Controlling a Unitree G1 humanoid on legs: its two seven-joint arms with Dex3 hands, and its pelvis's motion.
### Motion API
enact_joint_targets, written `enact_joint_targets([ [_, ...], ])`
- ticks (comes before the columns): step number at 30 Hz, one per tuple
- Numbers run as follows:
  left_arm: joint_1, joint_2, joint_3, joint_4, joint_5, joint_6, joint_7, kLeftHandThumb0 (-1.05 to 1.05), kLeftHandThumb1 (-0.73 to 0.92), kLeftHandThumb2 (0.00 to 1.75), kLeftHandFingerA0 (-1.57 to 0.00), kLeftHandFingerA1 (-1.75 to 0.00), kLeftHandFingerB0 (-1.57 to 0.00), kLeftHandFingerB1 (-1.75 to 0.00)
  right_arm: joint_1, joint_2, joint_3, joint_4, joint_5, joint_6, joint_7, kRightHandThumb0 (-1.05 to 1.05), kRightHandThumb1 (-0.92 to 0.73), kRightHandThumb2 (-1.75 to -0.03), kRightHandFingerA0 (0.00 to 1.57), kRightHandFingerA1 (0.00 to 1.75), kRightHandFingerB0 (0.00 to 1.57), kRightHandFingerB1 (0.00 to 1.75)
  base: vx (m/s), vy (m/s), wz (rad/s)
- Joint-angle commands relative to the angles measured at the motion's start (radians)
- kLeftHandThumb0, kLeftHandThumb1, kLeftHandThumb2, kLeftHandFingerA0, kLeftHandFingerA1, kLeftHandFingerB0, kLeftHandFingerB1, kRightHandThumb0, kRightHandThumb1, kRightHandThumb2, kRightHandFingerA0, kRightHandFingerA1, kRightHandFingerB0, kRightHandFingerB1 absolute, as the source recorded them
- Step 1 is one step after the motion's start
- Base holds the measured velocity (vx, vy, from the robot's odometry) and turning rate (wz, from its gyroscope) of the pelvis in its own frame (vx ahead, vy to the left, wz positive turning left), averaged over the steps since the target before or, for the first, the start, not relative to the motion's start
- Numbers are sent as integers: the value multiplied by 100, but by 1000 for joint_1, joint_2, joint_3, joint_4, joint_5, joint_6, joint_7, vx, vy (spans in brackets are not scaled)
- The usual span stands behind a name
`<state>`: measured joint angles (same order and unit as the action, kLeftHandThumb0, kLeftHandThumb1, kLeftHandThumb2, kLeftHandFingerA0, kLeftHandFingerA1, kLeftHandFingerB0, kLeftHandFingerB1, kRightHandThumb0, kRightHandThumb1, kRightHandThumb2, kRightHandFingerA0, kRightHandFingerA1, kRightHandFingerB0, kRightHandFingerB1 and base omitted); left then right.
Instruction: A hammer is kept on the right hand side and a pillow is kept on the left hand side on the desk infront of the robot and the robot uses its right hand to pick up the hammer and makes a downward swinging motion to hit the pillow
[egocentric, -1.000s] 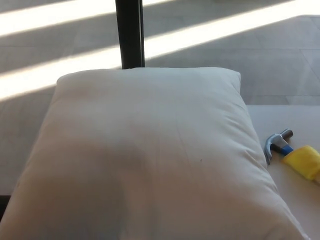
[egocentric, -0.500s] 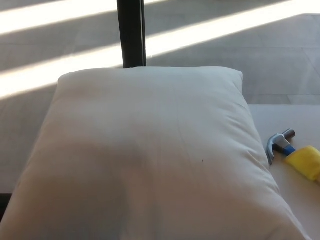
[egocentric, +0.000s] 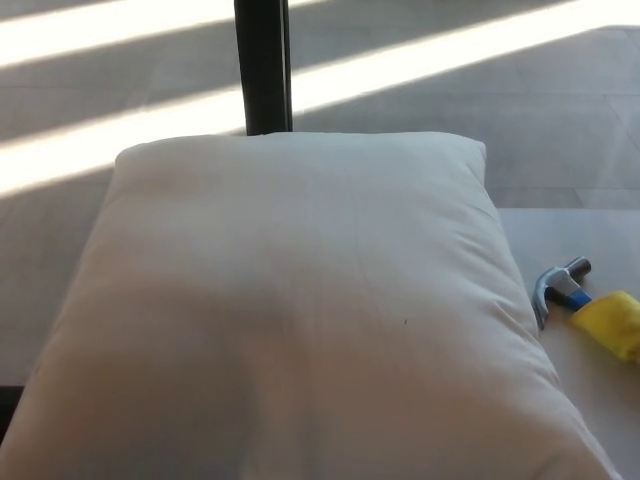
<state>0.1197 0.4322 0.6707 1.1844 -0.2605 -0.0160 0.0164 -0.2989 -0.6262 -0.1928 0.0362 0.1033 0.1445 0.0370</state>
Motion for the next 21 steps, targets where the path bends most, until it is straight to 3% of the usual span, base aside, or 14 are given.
enact_joint_targets([
  [1,15,15,-14,-8,-22,16,-31,-53,59,58,-74,-64,-58,-60,-54,-82,172,51,-228,72,52,-78,-51,-94,0,30,9,36,0,0,0],
  [9,16,17,-8,-3,-35,13,-38,-53,61,58,-73,-65,-62,-61,-151,-60,222,207,-225,92,51,-77,-52,-90,3,29,13,39,0,0,0],
  [10,17,19,-11,-2,-35,13,-40,-53,61,58,-74,-65,-63,-63,-163,-59,224,225,-226,96,55,-75,-68,-61,0,35,19,27,0,0,0],
  [14,18,23,-12,14,-44,7,-50,-55,61,58,-71,-62,-61,-60,-198,-52,234,281,-244,82,59,-75,-68,-61,3,36,23,28,0,0,0],
  [15,16,27,-14,20,-45,9,-55,-54,59,59,-70,-62,-60,-59,-205,-47,237,289,-248,73,62,-76,-53,-89,3,36,14,42,0,0,0],
  [17,14,34,-24,28,-37,3,-53,-50,60,58,-75,-57,-66,-49,-212,-31,244,299,-254,60,62,-83,-55,-89,5,34,20,43,0,0,0],
  [21,21,32,-29,31,-41,-14,-63,-51,60,58,-74,-57,-69,-50,-235,-5,266,329,-275,53,62,-76,-52,-88,3,36,22,45,0,0,0],
])
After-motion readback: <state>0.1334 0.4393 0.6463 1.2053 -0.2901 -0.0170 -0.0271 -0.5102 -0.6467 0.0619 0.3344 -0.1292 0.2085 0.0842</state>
